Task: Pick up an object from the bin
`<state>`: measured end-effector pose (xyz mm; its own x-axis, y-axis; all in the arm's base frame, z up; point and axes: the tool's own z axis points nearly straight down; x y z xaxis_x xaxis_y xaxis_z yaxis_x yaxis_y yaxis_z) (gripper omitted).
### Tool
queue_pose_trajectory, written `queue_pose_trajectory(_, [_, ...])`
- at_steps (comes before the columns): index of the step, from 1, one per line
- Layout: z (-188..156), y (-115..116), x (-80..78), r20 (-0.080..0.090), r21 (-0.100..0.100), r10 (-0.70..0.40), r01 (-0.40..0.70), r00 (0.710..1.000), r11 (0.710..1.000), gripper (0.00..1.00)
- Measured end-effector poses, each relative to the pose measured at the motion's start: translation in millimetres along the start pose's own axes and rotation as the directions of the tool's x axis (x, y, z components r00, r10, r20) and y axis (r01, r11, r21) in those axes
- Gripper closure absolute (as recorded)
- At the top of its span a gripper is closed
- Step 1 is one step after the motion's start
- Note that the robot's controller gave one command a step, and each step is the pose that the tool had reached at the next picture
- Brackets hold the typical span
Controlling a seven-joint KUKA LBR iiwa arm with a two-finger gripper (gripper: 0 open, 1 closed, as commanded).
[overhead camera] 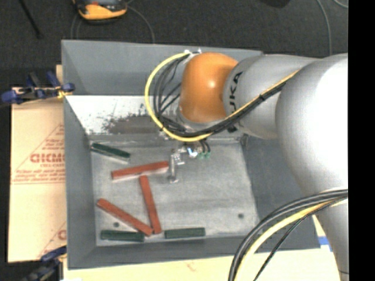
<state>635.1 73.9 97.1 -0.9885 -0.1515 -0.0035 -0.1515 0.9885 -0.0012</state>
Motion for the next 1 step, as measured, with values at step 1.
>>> queue_pose_trajectory(1, [21.0,14.9,33.6,0.001,-0.001,-0.047,0.047,0.999,0.999,1.0])
